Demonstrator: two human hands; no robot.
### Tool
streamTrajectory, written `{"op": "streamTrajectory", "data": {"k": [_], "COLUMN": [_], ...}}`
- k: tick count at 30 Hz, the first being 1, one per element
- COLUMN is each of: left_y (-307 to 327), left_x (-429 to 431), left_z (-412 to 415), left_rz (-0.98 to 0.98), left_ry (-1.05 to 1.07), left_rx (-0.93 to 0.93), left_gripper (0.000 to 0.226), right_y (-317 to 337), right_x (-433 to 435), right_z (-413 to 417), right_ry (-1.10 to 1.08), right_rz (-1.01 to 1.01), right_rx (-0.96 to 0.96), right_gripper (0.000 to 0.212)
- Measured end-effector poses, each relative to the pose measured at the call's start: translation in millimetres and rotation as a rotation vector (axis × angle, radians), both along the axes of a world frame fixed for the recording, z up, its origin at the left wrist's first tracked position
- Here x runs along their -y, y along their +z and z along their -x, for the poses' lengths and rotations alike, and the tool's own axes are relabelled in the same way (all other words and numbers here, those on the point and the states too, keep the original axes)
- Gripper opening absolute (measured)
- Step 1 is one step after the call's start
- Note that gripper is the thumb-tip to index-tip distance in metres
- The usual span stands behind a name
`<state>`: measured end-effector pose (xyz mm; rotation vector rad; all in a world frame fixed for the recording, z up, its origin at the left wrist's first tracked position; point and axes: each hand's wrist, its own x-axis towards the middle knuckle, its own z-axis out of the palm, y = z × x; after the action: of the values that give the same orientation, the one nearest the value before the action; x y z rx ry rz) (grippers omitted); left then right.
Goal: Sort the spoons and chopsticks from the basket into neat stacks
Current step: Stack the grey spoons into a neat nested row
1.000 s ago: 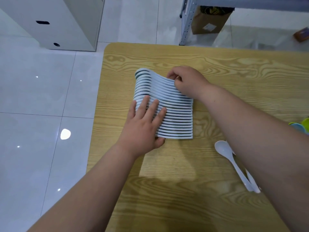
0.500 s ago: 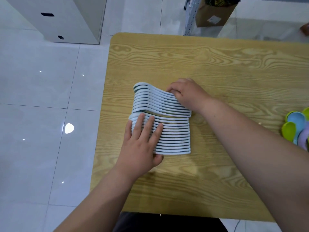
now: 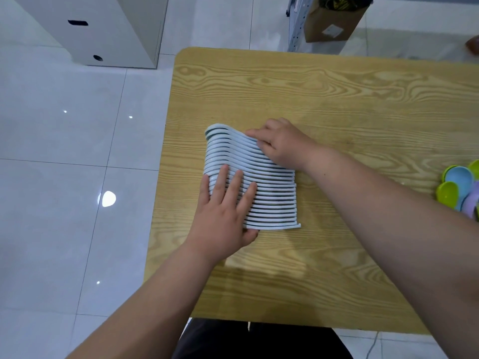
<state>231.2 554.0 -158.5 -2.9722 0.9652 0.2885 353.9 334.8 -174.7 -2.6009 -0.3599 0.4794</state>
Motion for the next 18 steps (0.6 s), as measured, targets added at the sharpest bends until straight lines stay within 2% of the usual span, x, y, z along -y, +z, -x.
{"op": "streamTrajectory", "data": {"k": [4, 7, 13, 18], "left_y": [0.5, 0.7, 1.1, -0.6], "left_x": [-0.9, -0.8, -1.8, -3.1], "left_z": [-0.4, -1.5, -1.8, -1.6], "left_rz": [0.009, -0.003, -0.021, -0.022], "left_ry": [0.003, -0.005, -0.019, -0.039], "left_rx": [-0.001, -0.001, 0.01, 0.011], "left_gripper": [0.093, 0.098, 0.101, 0.101], "right_y": [-2.6, -4.4, 0.0, 1.5], "right_x": [-4.1, -5.6, -6.9, -5.7], "right_z": [12.9, 15.5, 14.2, 11.9], "right_ry": [-0.024, -0.004, 0.01, 0.031], "right_rz": [0.086, 0.13, 0.171, 0.232], "right_rx": [0.082, 0.073, 0.08, 0.138], "right_gripper": [0.057, 0.056, 0.075, 0.075]}}
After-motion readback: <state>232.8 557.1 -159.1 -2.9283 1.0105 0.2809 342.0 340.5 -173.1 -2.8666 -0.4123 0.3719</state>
